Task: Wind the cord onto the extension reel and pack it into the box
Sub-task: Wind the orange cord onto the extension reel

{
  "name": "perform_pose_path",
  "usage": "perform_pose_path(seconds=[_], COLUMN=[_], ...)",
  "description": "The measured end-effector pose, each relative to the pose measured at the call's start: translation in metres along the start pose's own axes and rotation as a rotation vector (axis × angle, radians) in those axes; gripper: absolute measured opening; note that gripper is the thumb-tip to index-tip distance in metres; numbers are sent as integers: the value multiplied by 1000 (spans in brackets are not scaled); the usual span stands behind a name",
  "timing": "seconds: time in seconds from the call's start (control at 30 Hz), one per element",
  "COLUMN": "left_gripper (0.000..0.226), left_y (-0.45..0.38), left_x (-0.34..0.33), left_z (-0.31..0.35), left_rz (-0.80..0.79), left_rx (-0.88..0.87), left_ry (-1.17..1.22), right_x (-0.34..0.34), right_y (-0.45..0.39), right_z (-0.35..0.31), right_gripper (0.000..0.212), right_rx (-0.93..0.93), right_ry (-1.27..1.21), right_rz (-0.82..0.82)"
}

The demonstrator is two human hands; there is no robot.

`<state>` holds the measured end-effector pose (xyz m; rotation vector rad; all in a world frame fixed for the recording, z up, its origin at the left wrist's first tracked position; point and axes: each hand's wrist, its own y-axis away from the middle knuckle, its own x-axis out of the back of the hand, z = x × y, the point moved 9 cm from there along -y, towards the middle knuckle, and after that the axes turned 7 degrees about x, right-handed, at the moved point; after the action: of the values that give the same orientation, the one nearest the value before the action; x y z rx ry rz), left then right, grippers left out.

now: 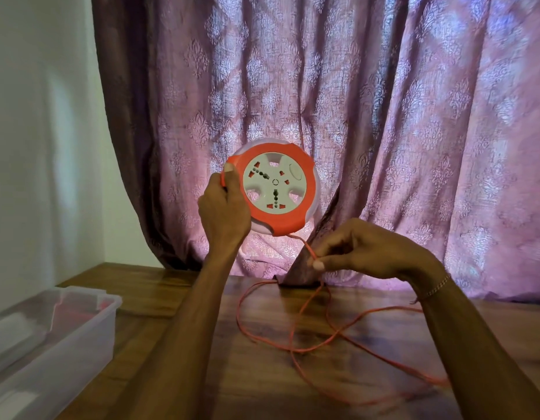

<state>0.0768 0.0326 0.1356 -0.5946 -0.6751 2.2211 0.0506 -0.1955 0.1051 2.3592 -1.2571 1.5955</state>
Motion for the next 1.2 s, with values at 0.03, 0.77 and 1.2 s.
perform_pose_path(seconds=[0.03,0.77,1.2], left_gripper=[45,51,63], left_y=[1,1,25], left_x=[-1,-15,-43], left_z=[1,-3,12], left_rz=[1,-118,-407], left_rx=[-7,-60,-149], left_ry=[-12,-19,50], right_x=[-1,-5,20], right_y=[-1,-2,-1], right_z=[-1,3,-59], right_gripper=[11,27,58], right_rx=[-3,-230,100], right_ry=[-5,351,713], right_rz=[6,61,320])
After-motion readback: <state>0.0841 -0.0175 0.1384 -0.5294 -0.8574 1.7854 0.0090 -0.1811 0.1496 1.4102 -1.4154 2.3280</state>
